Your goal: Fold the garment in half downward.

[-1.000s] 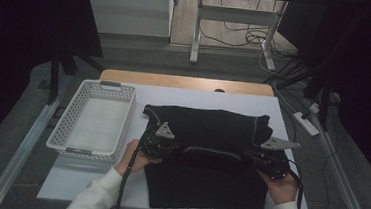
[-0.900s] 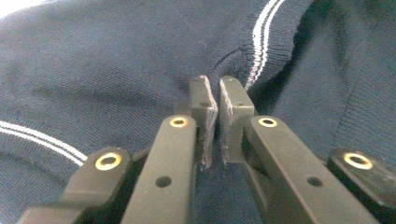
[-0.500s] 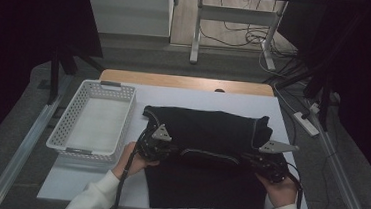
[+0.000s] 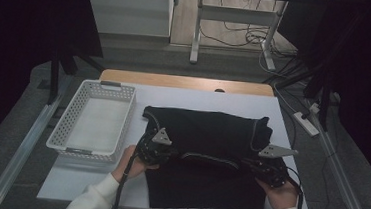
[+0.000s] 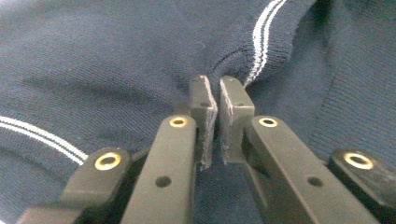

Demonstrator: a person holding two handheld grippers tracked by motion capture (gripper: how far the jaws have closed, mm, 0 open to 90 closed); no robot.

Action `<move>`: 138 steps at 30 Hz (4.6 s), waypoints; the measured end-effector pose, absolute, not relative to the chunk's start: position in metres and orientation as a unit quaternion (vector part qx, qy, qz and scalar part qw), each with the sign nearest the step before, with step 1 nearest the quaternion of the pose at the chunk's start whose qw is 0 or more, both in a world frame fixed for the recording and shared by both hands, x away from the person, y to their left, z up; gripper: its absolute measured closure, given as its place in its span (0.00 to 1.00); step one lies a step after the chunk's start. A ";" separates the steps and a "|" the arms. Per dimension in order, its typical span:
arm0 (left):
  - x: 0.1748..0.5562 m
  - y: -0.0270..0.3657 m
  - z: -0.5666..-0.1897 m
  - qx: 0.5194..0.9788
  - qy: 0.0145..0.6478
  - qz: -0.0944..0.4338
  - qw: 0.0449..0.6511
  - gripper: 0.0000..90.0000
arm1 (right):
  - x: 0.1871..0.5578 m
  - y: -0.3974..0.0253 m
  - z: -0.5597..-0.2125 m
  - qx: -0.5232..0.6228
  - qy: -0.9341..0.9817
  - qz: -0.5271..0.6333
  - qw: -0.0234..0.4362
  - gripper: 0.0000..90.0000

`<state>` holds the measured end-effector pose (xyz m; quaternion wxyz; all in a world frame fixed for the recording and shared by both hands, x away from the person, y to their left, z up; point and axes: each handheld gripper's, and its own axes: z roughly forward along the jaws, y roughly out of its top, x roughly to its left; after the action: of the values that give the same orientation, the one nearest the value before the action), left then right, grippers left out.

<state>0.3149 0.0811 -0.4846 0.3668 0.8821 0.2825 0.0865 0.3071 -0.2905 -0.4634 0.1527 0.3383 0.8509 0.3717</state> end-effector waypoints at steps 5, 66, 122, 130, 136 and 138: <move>0.304 0.080 -0.487 0.886 0.275 0.082 0.363 0.93 | 0.296 -0.292 -0.463 0.335 0.854 0.368 0.151 0.95; 0.288 0.078 -0.496 0.890 0.270 0.065 0.363 0.92 | 0.282 -0.283 -0.481 0.293 0.889 0.322 0.143 0.83; 0.314 0.070 -0.472 0.855 0.322 0.111 0.391 0.36 | 0.264 -0.228 -0.491 0.252 0.879 0.394 0.093 0.43; 0.343 0.064 -0.453 0.844 0.330 0.134 0.400 0.35 | 0.262 -0.194 -0.493 0.215 0.890 0.394 0.079 0.43; 0.361 0.063 -0.445 0.837 0.339 0.138 0.408 0.35 | 0.266 -0.171 -0.500 0.200 0.896 0.392 0.059 0.43; 0.363 0.064 -0.444 0.835 0.340 0.140 0.409 0.35 | 0.267 -0.166 -0.502 0.198 0.898 0.390 0.056 0.43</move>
<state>0.3634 0.0644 -0.4440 0.4086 0.8353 0.3400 0.1403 0.2671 -0.1658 -0.5023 0.0561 0.1984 0.8976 0.3897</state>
